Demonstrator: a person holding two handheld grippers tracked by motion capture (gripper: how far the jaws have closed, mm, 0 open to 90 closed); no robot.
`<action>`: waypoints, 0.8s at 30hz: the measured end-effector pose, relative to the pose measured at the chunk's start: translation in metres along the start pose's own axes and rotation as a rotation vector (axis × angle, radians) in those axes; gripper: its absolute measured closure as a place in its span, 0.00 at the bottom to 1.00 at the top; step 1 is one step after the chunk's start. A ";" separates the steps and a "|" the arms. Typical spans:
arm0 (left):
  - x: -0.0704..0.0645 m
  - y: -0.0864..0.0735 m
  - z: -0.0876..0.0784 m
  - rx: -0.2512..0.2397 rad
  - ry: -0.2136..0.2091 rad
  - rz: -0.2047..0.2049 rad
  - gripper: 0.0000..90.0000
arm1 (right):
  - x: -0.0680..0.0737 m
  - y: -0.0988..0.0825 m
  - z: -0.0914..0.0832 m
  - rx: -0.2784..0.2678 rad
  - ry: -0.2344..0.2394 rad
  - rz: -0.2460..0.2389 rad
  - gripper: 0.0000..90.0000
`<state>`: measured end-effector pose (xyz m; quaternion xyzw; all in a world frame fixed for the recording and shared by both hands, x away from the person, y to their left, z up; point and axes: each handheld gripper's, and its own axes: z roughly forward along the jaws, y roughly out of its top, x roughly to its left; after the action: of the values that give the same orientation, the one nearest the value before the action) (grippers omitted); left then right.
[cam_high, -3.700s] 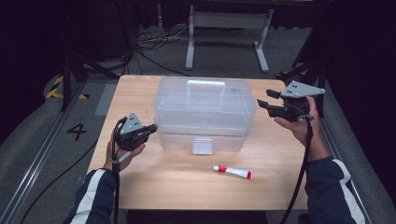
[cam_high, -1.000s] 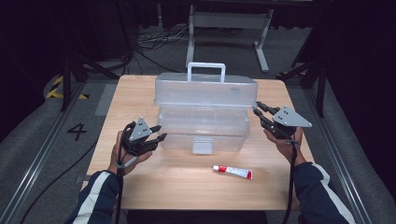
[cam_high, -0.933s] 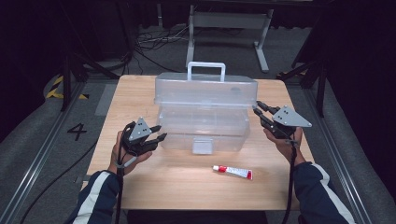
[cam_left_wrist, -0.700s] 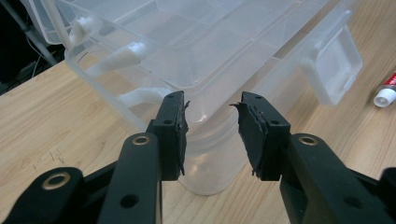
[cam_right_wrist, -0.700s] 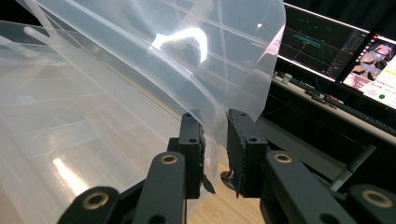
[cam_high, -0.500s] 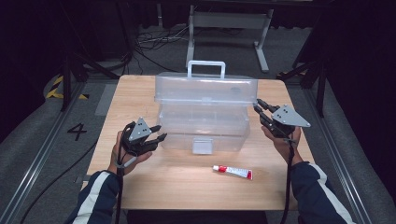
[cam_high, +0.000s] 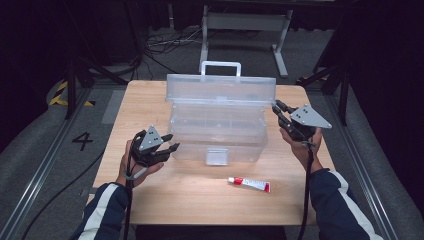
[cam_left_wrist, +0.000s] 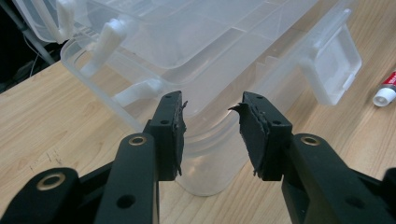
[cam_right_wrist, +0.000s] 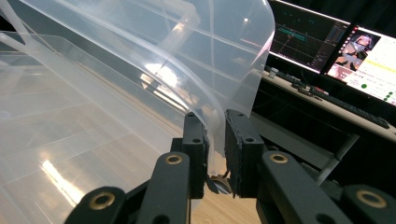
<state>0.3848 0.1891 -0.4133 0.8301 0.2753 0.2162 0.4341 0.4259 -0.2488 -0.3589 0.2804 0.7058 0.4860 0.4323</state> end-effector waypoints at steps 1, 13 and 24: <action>0.000 0.000 0.000 0.001 0.000 0.000 0.67 | 0.000 0.001 0.001 0.002 -0.006 -0.001 0.88; -0.001 0.005 0.002 0.007 -0.019 0.028 0.66 | -0.008 0.014 0.010 0.027 -0.020 0.028 0.89; -0.008 0.015 0.016 0.015 -0.082 0.053 0.63 | -0.016 0.023 0.019 0.044 -0.012 0.065 0.89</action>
<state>0.3924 0.1675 -0.4095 0.8485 0.2369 0.1913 0.4329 0.4491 -0.2447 -0.3347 0.3154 0.7042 0.4827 0.4143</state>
